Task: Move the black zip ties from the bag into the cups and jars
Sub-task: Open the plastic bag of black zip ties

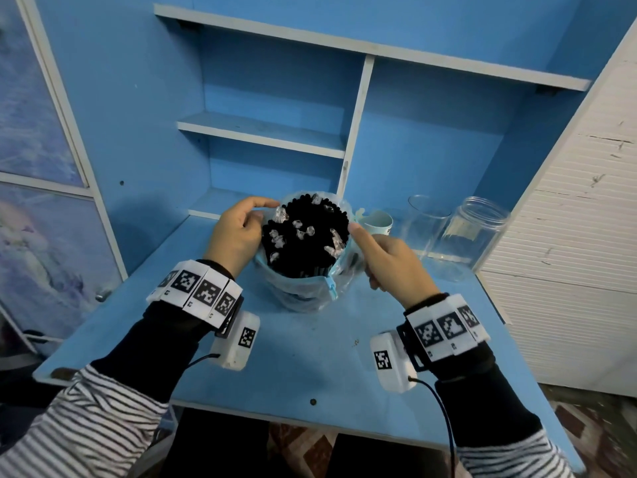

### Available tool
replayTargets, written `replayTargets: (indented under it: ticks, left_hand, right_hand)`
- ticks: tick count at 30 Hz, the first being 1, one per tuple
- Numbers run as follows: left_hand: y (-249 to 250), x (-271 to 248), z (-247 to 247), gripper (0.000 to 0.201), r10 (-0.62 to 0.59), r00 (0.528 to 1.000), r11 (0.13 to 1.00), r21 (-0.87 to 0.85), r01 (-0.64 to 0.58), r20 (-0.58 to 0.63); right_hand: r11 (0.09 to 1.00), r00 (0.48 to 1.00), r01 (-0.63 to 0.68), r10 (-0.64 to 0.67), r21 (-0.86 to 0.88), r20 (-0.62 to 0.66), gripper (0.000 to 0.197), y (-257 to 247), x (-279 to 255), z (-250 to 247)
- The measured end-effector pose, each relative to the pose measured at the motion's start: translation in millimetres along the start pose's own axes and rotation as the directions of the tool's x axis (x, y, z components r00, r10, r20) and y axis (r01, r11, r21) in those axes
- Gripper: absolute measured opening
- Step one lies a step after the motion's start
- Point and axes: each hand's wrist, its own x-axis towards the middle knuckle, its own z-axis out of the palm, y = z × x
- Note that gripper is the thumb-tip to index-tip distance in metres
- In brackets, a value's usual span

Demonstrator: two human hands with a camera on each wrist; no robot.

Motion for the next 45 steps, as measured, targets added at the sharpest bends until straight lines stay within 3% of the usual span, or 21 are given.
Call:
replayTargets:
  ticks: [3, 7, 9, 11, 13, 16, 21, 23, 26, 28, 30, 35, 38, 45]
  left_hand:
    - [1.7, -0.7, 3.8, 0.036, -0.008, 1.0, 1.0, 0.007, 0.008, -0.018]
    - [3.0, 2.7, 4.3, 0.03, -0.039, 0.998, 0.999, -0.003, 0.039, -0.058]
    - [1.9, 6.8, 4.3, 0.028, -0.062, 0.997, 0.997, -0.043, 0.06, -0.053]
    - [0.7, 9.0, 5.7, 0.028, -0.077, 0.996, 0.994, -0.086, 0.073, -0.047]
    - [-0.2, 8.7, 7.5, 0.03, -0.08, 0.996, 0.993, -0.096, 0.075, -0.044]
    - [-0.8, 6.6, 8.8, 0.033, -0.086, 0.996, 0.989, -0.127, 0.082, -0.026]
    - [1.9, -0.5, 10.9, 0.031, -0.13, 0.987, 0.951, -0.27, 0.151, 0.095]
    - [2.7, -2.4, 10.8, 0.034, -0.167, 0.975, 0.896, -0.391, 0.213, 0.148]
    - [5.2, -3.9, 11.6, 0.032, -0.167, 0.97, 0.852, -0.469, 0.232, 0.177]
    - [6.9, -4.3, 12.3, 0.03, -0.161, 0.969, 0.841, -0.488, 0.234, 0.187]
    - [7.8, -4.3, 12.5, 0.03, -0.158, 0.969, 0.842, -0.487, 0.232, 0.189]
    - [11.2, -5.4, 13.5, 0.033, -0.105, 0.985, 0.911, -0.383, 0.152, 0.139]
    - [7.4, -5.9, 14.9, 0.036, -0.084, 0.991, 0.946, -0.306, 0.112, 0.105]
    - [-5.0, -3.7, 25.6, 0.033, -0.121, 0.988, 0.984, -0.123, 0.133, 0.099]
  right_hand:
    - [0.993, 0.995, -0.023, 0.011, 0.115, 0.097, 0.042, -3.3, -0.5, 5.4]
    - [0.962, 0.997, 0.04, -0.056, 0.269, 0.052, 0.032, -1.4, 14.8, 4.0]
    - [0.897, 0.994, 0.059, -0.094, 0.437, 0.06, 0.018, -1.8, 18.8, 3.8]
    - [0.793, 0.993, 0.041, -0.1, 0.608, 0.063, 0.024, -2.0, 20.2, 5.7]
    - [0.747, 0.998, 0.031, -0.059, 0.664, 0.019, 0.019, 2.4, 23.5, 9.8]
    - [0.831, 0.998, 0.042, -0.007, 0.555, -0.064, 0.036, 11.8, 28.4, 14.2]
    - [0.91, 0.992, 0.089, -0.045, 0.405, -0.119, 0.028, 14.9, 27.2, 10.2]
    - [0.869, 0.998, 0.044, -0.02, 0.493, -0.054, 0.034, 16.5, 25.2, 6.0]
    - [0.781, 0.989, -0.052, -0.047, 0.622, 0.142, 0.053, 26.2, 22.1, -1.6]
    - [0.863, 0.968, 0.005, -0.131, 0.506, 0.213, 0.088, 31.9, 18.9, -6.0]
    - [0.933, 0.95, 0.085, -0.182, 0.35, 0.255, 0.101, 28.8, 14.4, -6.9]
    - [0.977, 0.959, 0.176, -0.198, 0.122, 0.201, 0.102, 21.5, 16.0, -5.5]
    - [0.965, 0.945, 0.234, -0.255, 0.12, 0.205, 0.087, 18.6, 17.0, -3.1]
    - [0.97, 0.94, 0.238, -0.241, 0.04, 0.241, 0.089, 17.2, 21.6, -5.0]
